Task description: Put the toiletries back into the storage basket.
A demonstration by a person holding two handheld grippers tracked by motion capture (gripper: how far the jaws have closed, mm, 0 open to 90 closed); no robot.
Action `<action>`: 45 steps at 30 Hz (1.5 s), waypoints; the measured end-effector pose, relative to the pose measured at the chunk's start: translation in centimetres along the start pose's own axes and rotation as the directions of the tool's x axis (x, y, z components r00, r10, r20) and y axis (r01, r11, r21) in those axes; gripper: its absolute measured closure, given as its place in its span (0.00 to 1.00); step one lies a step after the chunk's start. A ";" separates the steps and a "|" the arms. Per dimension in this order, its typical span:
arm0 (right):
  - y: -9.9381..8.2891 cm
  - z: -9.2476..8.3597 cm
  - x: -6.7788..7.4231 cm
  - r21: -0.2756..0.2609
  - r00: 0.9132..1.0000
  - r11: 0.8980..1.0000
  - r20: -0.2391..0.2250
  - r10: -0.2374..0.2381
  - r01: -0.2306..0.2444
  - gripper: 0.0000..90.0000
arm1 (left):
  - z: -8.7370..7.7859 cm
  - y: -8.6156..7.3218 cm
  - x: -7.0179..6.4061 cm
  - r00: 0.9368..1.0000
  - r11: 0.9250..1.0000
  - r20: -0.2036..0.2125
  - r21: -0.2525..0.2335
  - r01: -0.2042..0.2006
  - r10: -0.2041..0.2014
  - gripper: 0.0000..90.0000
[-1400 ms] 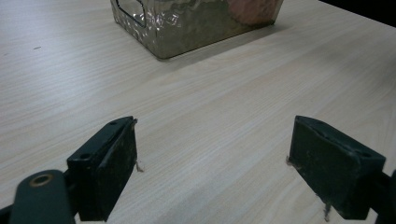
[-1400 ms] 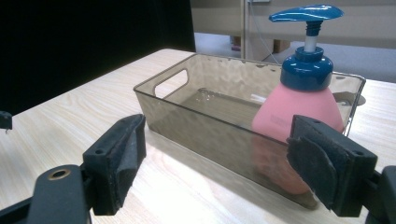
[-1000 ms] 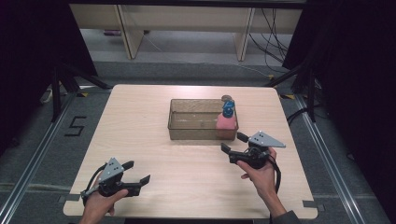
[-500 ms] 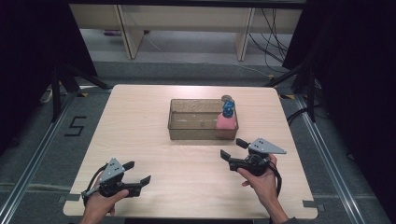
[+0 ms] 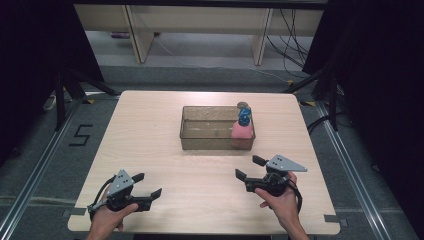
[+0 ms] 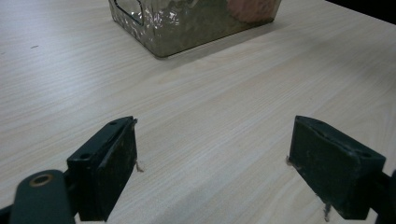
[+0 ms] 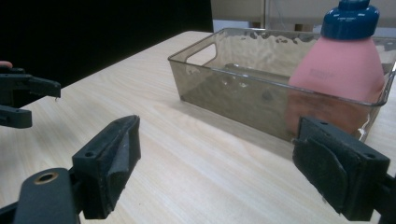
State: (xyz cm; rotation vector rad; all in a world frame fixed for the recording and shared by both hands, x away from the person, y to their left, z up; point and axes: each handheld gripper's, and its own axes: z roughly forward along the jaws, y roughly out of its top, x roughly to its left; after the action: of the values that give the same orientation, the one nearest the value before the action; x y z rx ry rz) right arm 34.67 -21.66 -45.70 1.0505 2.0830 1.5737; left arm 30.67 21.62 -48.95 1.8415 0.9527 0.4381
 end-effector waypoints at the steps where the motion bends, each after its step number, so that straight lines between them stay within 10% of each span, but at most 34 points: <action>1: -0.1 -0.1 0.1 0.005 1.000 1.000 -0.002 0.019 -0.019 0.18 | 0.0 0.0 0.0 1.000 1.000 -0.001 0.000 -0.001 0.001 0.16; 45: -3.4 -2.3 1.4 0.112 1.000 0.993 0.017 0.024 -0.026 0.17 | 0.0 -0.1 -0.1 1.000 1.000 0.005 0.003 -0.003 0.003 0.16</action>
State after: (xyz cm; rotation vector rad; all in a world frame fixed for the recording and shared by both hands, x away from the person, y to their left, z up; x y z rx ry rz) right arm 31.03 -22.65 -47.85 1.1267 2.1776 1.4698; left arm 30.58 21.57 -48.99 1.8464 0.9481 0.4340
